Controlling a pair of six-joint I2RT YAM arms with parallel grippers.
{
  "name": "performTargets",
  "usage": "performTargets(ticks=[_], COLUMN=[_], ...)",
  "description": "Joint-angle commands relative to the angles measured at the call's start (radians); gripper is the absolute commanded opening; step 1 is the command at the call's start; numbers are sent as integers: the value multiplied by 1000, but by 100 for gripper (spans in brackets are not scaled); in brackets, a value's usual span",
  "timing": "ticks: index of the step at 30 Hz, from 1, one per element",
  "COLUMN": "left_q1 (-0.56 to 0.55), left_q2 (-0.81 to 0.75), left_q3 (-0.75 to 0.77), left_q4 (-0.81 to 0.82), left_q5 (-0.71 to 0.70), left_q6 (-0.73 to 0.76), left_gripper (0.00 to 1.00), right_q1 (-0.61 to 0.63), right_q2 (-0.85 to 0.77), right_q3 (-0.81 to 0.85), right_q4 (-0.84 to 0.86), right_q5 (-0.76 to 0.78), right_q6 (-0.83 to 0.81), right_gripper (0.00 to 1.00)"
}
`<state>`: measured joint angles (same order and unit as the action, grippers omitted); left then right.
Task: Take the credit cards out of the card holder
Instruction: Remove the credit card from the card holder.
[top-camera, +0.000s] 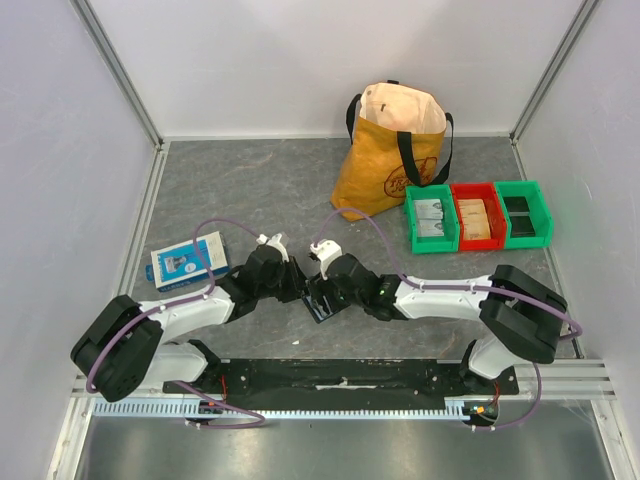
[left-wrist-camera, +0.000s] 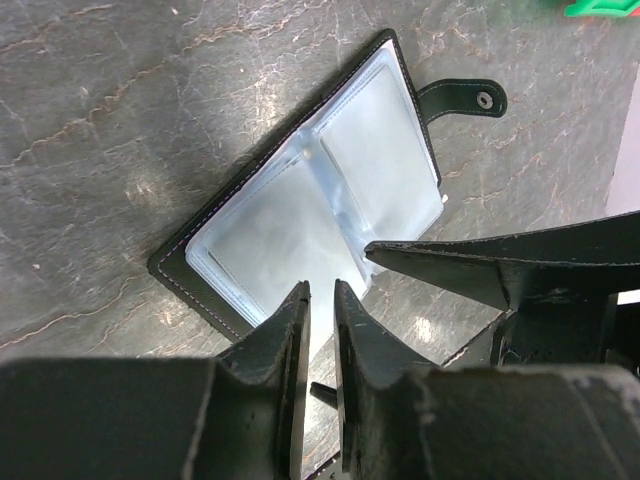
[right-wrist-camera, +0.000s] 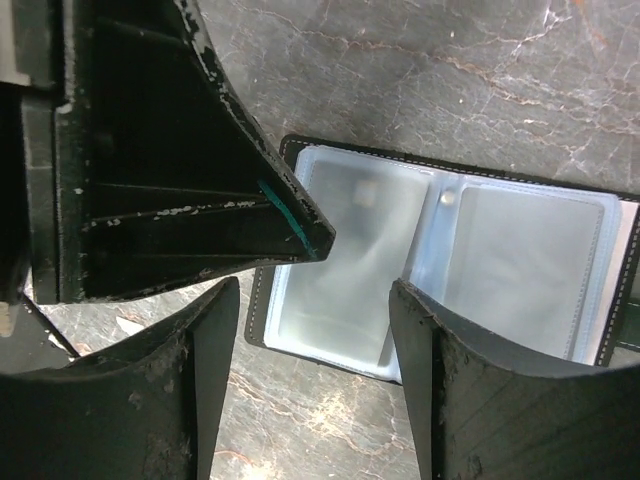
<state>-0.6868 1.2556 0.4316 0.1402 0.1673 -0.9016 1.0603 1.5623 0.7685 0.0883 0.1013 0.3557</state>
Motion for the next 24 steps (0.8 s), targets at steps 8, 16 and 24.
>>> performTargets(ticks=[8,16,24], left_q1=[-2,-3,-3], left_q2=[-105,-117,-101], left_q3=[-17,-30,-30], left_q4=[-51,-122,-131], left_q5=[-150,-187,-172], left_q6=[-34,-17,-2], left_gripper=[24,28,30], right_q1=[44,52,53], right_q2=[-4,42,91], right_q3=[-5,11,37], right_q4=[16,-19,-74], right_q5=[66,55,77], right_q6=[-139,-147,-138], right_gripper=[61,57,54])
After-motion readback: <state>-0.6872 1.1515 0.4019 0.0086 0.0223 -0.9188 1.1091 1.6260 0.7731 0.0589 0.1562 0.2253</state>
